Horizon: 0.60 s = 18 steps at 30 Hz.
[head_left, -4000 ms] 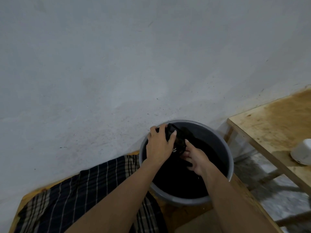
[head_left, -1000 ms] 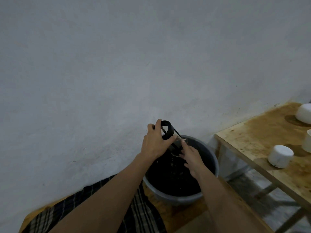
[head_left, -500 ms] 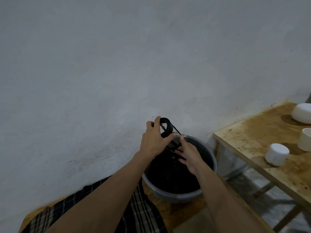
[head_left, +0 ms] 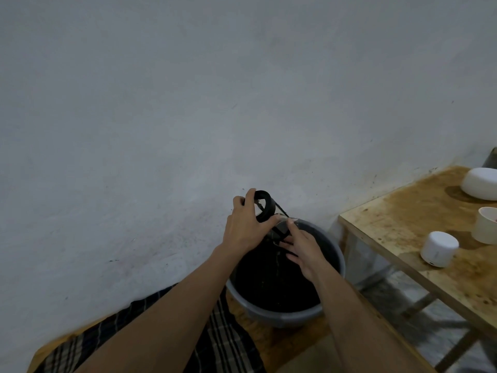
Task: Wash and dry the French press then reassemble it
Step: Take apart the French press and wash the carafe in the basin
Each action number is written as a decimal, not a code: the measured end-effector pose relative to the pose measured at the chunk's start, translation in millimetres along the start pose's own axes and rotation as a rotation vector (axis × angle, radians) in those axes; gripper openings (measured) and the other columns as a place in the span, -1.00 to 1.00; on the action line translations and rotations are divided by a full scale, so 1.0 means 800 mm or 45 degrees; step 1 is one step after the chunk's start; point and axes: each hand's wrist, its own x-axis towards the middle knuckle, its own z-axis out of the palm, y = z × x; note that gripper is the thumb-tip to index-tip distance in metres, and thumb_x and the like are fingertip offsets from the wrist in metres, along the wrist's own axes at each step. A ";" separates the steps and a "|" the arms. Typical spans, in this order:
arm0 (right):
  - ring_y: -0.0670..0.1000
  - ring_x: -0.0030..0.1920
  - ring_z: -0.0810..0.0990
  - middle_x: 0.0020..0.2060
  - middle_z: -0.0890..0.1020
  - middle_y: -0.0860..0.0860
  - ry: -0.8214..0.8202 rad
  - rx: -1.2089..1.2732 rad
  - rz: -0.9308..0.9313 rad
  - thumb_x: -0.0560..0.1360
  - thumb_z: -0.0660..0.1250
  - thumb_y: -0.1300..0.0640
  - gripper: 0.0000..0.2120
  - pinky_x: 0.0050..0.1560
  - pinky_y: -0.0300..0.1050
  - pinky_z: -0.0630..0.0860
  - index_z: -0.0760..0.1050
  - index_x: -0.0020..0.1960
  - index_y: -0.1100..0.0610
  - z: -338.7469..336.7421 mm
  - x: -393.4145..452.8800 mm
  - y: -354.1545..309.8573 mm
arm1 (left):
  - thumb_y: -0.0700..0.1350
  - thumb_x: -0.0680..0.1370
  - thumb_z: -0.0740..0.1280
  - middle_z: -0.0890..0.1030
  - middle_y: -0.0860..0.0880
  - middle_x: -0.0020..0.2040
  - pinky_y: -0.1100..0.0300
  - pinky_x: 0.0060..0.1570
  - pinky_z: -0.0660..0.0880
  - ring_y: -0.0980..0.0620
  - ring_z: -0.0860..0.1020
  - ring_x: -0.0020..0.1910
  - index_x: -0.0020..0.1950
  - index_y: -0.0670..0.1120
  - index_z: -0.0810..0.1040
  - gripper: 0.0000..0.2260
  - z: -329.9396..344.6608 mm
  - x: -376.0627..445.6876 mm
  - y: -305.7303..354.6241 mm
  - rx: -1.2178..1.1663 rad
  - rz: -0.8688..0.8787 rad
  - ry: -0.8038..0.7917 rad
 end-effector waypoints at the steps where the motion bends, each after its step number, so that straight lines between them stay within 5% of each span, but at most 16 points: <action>1: 0.04 0.16 0.58 0.19 0.58 0.06 -0.001 -0.011 0.000 0.58 0.19 -0.18 -0.53 0.36 0.11 0.38 0.41 0.34 0.10 0.000 0.000 -0.001 | 0.22 0.44 0.37 0.34 -0.08 0.29 0.03 0.15 0.44 -0.11 0.50 0.15 0.47 -0.01 0.20 -0.30 0.000 0.001 0.000 0.002 0.002 -0.001; 6: 0.02 0.17 0.51 0.12 0.53 0.01 0.026 -0.091 -0.042 0.57 0.17 -0.20 -0.53 0.12 -0.04 0.32 0.41 0.33 0.10 0.001 -0.003 -0.002 | 0.22 0.44 0.38 0.34 -0.07 0.28 0.04 0.13 0.44 -0.13 0.51 0.12 0.46 0.00 0.21 -0.31 -0.001 0.001 -0.001 -0.014 -0.005 -0.001; 13: 0.05 0.15 0.57 0.13 0.63 0.00 0.014 -0.174 -0.063 0.32 0.22 -0.46 -0.32 0.29 0.13 0.45 0.53 0.23 -0.04 -0.001 0.006 0.012 | 0.20 0.44 0.39 0.35 -0.06 0.28 0.12 0.08 0.41 -0.11 0.52 0.11 0.47 0.00 0.20 -0.30 -0.002 0.001 -0.005 -0.008 -0.006 0.004; 18: 0.02 0.23 0.48 0.20 0.57 -0.01 0.006 -0.205 -0.054 0.52 0.19 -0.29 -0.48 0.36 0.06 0.36 0.49 0.31 0.03 0.002 -0.001 0.010 | 0.20 0.44 0.39 0.35 -0.05 0.27 0.16 0.03 0.39 -0.11 0.53 0.10 0.46 0.00 0.21 -0.32 -0.003 -0.001 -0.008 -0.019 0.007 0.015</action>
